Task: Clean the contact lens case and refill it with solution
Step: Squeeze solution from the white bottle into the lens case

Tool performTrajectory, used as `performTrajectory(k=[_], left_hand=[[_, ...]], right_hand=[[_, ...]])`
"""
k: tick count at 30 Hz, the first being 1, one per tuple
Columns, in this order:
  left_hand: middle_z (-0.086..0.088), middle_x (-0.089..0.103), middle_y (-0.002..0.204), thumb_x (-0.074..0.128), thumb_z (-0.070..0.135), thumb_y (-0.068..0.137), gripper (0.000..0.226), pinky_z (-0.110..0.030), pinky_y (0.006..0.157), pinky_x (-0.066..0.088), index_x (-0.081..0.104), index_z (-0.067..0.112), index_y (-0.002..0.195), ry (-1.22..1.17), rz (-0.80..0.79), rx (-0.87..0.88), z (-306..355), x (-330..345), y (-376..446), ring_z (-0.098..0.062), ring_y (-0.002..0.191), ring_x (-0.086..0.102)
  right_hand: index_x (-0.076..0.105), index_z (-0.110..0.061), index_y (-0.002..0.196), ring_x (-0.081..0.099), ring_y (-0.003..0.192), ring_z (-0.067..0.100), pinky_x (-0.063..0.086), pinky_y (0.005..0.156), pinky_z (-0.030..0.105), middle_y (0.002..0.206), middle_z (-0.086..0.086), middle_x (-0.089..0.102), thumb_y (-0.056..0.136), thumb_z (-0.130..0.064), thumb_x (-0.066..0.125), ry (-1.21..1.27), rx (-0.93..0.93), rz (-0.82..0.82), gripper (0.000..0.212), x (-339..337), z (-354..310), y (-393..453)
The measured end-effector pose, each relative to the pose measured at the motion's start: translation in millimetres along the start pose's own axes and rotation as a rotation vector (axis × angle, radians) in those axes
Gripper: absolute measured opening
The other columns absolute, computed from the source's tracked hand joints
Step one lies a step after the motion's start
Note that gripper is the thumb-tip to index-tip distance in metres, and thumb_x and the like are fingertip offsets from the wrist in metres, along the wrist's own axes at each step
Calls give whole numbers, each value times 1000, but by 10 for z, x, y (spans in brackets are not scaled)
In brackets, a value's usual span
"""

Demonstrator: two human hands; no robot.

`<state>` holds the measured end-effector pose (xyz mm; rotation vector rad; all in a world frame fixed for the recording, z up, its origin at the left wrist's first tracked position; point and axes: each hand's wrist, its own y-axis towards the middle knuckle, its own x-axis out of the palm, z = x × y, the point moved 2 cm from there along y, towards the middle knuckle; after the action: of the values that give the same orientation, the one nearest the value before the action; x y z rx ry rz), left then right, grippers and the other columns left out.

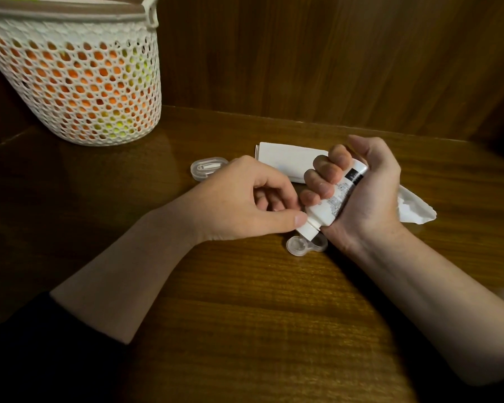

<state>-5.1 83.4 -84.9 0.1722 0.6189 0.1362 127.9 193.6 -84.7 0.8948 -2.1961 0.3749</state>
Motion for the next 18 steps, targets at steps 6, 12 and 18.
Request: performTrajectory(k=[6,12,18], left_hand=[[5,75,78,85,28,89,3,-11,55,42,84,25,88,32,14,8,-11,-7,5,3,62,56],[3,76,79,86,31,88,4,-12,54,42,84,27,86,31,12,2,-26,-6,6,-1,61,55],[9,74,73,86,31,87,4,-12,53,42,84,28,85,38,19,8,-31,-11,8,-1,61,55]], right_hand=[[41,-19,57,35,39,15,37,43,23,50,-2,38,99,-31,45,-10,-18,-1,43,9,-6,-6],[41,-19,57,34,39,15,35,43,23,50,-2,36,99,-29,43,-16,-28,2,43,11,-7,-8],[41,-20,57,34,39,14,36,43,23,50,-2,36,98,-29,44,-8,-24,6,43,13,-9,-5]])
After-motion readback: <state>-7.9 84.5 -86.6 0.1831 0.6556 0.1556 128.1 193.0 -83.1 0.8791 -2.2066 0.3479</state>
